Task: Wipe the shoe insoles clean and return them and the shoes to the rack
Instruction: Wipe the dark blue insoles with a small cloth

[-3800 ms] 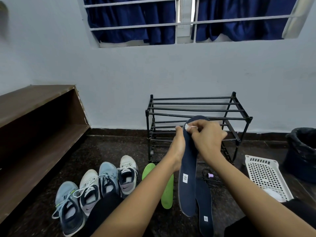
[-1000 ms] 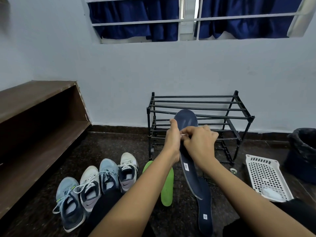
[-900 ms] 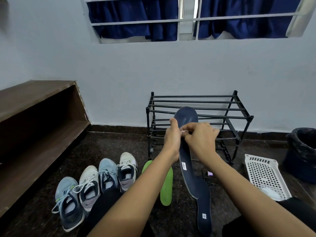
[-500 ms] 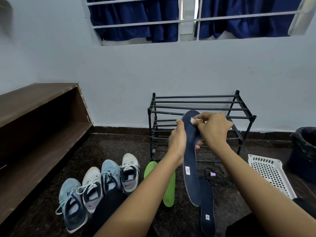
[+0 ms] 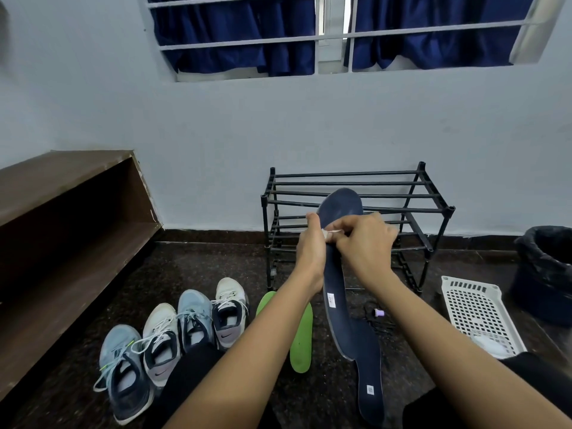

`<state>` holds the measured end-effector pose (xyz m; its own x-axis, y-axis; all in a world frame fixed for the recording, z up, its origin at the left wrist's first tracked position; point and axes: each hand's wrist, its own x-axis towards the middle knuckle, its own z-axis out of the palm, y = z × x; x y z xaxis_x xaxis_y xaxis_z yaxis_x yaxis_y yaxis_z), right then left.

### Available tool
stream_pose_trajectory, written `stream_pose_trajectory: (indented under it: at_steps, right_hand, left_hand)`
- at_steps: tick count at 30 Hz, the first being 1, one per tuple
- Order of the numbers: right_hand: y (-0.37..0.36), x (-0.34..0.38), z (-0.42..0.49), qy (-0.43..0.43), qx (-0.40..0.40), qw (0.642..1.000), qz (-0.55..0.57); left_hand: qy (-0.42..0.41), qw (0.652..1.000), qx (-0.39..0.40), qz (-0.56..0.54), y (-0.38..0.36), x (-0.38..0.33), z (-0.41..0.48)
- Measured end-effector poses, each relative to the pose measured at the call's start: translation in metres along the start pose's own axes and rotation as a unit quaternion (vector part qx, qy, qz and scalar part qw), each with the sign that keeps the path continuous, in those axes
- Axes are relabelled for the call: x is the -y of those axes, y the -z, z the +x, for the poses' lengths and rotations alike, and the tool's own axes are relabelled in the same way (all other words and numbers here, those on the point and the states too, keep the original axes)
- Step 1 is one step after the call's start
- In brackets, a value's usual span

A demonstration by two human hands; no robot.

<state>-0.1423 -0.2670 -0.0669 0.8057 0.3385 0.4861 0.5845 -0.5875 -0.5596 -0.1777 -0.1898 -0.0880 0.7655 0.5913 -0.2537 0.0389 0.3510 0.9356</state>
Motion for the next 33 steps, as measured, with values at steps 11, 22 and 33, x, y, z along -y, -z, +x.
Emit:
stream_pose_trajectory:
  at_steps: [11, 22, 33]
  right_hand:
    - [0.011, -0.024, 0.033, -0.077, -0.074, 0.994, 0.031]
    - [0.005, -0.024, 0.02, -0.048, -0.051, 0.995, 0.067]
    - [0.002, 0.014, -0.027, 0.058, -0.001, 0.998, -0.034]
  left_hand:
    - [-0.011, 0.998, 0.054, 0.006, -0.005, 0.003, -0.004]
    - [0.029, 0.997, 0.067, -0.028, 0.002, 0.002, 0.001]
    - [0.029, 0.999, 0.038, -0.001, 0.016, -0.004, 0.0]
